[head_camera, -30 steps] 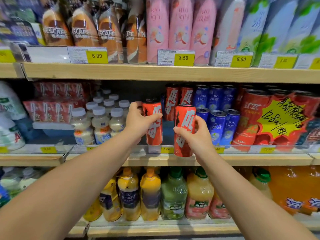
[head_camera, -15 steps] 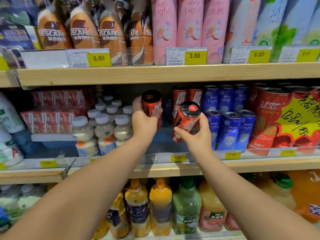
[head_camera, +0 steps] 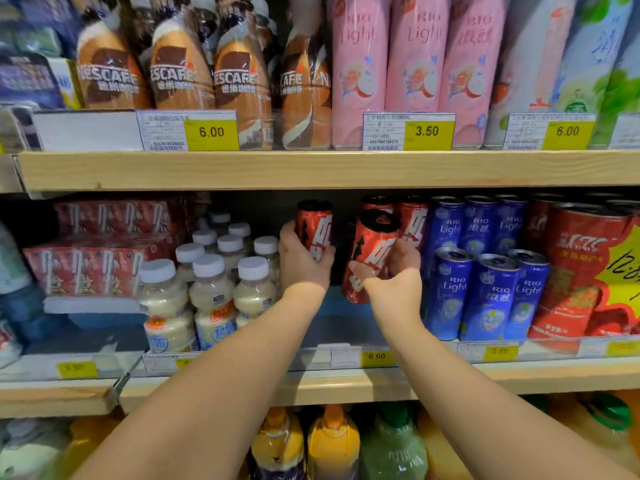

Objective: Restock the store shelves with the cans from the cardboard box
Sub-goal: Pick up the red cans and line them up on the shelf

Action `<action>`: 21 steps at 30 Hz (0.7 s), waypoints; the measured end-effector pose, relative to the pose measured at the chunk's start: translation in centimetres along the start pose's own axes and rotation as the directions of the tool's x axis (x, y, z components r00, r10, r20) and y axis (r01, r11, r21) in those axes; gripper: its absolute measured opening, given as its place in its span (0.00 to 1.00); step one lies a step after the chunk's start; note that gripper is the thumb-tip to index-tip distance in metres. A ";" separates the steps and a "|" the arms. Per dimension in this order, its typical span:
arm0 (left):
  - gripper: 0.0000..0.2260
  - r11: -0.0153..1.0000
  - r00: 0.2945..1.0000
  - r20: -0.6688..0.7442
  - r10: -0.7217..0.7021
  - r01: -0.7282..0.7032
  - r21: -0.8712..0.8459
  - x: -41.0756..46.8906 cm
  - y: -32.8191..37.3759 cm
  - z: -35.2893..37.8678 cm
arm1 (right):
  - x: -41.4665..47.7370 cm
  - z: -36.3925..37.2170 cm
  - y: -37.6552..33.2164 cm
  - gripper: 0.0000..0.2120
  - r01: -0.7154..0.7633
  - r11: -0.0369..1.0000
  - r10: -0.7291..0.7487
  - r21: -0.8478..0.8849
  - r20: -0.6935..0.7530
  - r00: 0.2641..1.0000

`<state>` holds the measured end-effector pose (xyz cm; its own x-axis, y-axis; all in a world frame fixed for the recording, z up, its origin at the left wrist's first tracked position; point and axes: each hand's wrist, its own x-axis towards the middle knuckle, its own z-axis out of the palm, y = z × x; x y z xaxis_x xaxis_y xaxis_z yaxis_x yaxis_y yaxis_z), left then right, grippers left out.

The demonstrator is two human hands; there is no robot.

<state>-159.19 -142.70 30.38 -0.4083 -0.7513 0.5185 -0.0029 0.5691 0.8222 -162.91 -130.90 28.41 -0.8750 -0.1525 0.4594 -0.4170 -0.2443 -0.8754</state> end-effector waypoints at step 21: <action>0.40 0.990 0.995 0.069 -0.069 0.059 0.129 -1.3 -1.5 0.7 | 2.4 4.6 -0.7 0.33 0.052 0.945 -0.100 -0.323 -0.135 0.986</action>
<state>-159.32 -142.34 28.37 -0.4693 -0.7636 0.4435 -0.1451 0.5621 0.8142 -163.56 -135.51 30.79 -0.8540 0.0036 0.5203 -0.5188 0.0703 -0.8520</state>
